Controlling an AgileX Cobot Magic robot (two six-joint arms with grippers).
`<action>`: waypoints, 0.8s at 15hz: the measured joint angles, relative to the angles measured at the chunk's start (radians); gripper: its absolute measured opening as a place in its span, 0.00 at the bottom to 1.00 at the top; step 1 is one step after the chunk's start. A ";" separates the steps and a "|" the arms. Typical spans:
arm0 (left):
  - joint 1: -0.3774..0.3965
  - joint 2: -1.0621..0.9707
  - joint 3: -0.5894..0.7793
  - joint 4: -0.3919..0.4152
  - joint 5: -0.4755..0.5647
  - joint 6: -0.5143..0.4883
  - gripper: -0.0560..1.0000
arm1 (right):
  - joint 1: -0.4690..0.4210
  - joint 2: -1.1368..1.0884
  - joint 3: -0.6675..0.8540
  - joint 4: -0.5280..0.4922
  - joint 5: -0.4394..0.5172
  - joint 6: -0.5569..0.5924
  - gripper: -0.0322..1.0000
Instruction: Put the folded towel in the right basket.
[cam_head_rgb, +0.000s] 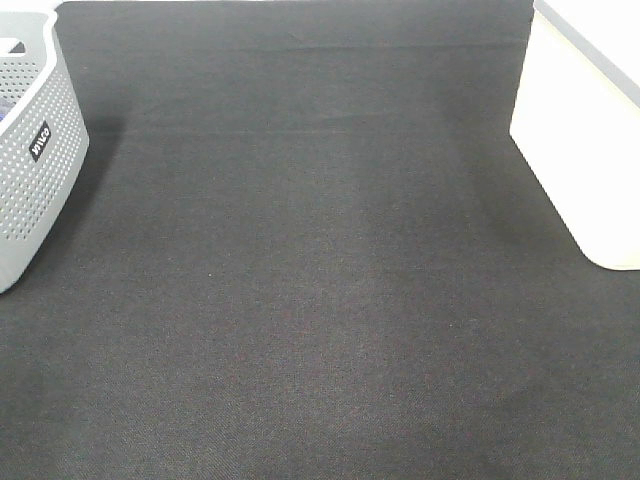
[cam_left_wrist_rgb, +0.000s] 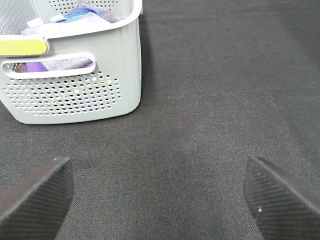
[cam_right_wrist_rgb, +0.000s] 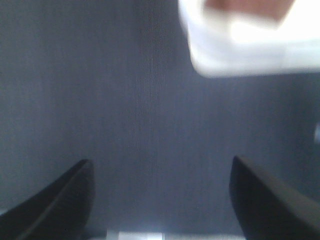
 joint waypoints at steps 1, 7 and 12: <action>0.000 0.000 0.000 0.000 0.000 0.000 0.88 | 0.000 -0.061 0.096 0.000 -0.009 0.000 0.72; 0.000 0.000 0.000 0.000 0.000 0.000 0.88 | 0.000 -0.490 0.546 -0.001 -0.081 -0.009 0.72; 0.000 0.000 0.000 0.000 0.000 0.000 0.88 | 0.000 -0.966 0.688 -0.001 -0.138 -0.044 0.72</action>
